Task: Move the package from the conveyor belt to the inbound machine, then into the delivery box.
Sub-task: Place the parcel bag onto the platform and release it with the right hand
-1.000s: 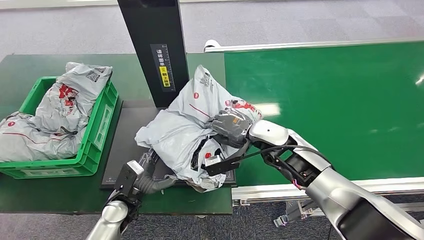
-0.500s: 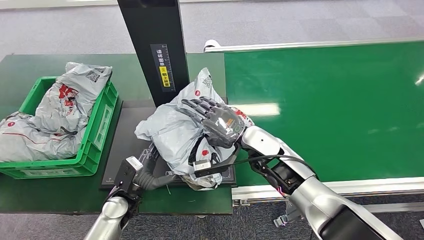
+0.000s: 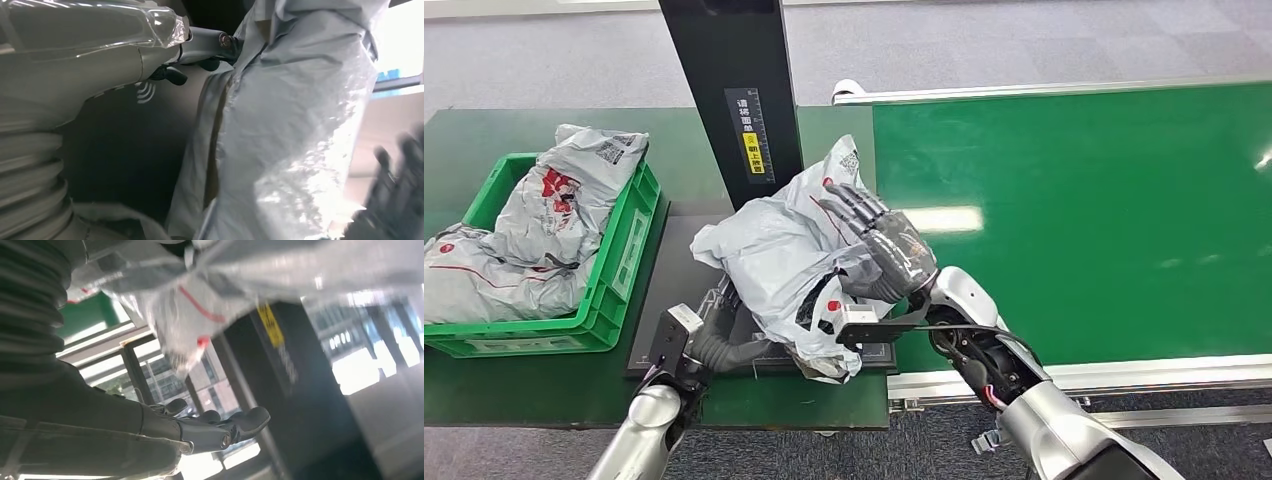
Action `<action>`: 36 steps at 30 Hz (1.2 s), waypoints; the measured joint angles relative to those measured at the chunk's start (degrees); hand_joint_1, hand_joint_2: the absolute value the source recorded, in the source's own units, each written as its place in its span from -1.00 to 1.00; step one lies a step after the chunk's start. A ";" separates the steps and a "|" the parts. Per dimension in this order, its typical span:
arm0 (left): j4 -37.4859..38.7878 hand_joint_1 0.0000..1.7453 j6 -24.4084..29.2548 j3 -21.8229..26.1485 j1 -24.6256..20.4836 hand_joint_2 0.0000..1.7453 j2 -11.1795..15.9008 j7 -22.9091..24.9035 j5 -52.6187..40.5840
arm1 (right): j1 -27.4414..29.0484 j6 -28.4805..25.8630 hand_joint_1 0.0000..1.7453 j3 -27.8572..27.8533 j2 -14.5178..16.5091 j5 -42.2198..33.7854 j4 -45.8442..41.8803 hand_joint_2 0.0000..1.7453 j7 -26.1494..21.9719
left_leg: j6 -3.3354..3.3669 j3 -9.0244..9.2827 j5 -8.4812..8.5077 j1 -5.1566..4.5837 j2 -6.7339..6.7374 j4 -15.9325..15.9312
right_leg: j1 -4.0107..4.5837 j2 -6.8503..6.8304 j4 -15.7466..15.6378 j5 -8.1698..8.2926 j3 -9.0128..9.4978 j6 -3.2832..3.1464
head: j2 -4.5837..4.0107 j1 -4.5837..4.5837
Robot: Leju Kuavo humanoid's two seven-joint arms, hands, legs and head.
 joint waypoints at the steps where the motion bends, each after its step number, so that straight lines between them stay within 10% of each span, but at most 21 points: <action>1: 0.00 -1.00 0.27 0.01 -0.07 1.00 0.03 0.01 0.22 | 0.98 -0.65 -1.00 -1.50 -0.10 -1.91 -1.79 1.00 -0.71 | 0.00 0.00 0.00 0.00 -0.01 0.00 | 0.00 0.00 0.00 0.00 0.00 0.00 | 0.00 0.00; 12: -0.69 -1.00 3.64 0.33 0.44 1.00 0.68 0.62 1.05 | 9.18 1.24 -1.00 -13.48 -3.51 -14.99 -22.61 1.00 -1.86 | 0.01 -0.01 -0.02 0.00 -0.03 0.00 | 0.00 -0.02 -0.01 -0.01 0.00 0.00 | 0.00 -0.01; 21: -7.34 -1.00 20.33 7.88 3.35 1.00 0.50 -3.81 8.90 | 19.29 7.24 -1.00 -28.54 -6.66 -25.04 -41.68 1.00 -2.08 | 0.05 -0.06 -0.08 0.00 0.00 -0.01 | 0.00 -0.01 -0.02 -0.05 -0.03 0.01 | 0.00 -0.01; 29: -23.36 -1.00 34.84 11.50 7.24 1.00 -3.39 -7.57 11.26 | 22.85 6.07 -1.00 -30.59 -6.47 -26.72 -45.89 1.00 -2.07 | 0.05 -0.05 -0.08 0.00 0.00 -0.02 | 0.00 0.00 -0.02 -0.05 0.00 0.01 | 0.00 -0.01; 36: -32.35 -1.00 37.14 13.06 8.09 1.00 -6.18 -7.60 11.44 | 23.94 6.48 -1.00 -30.53 -5.89 -26.99 -46.08 1.00 -2.07 | 0.05 -0.04 -0.08 -0.01 -0.01 -0.02 | -0.01 0.00 -0.02 -0.05 0.02 0.01 | 0.01 -0.01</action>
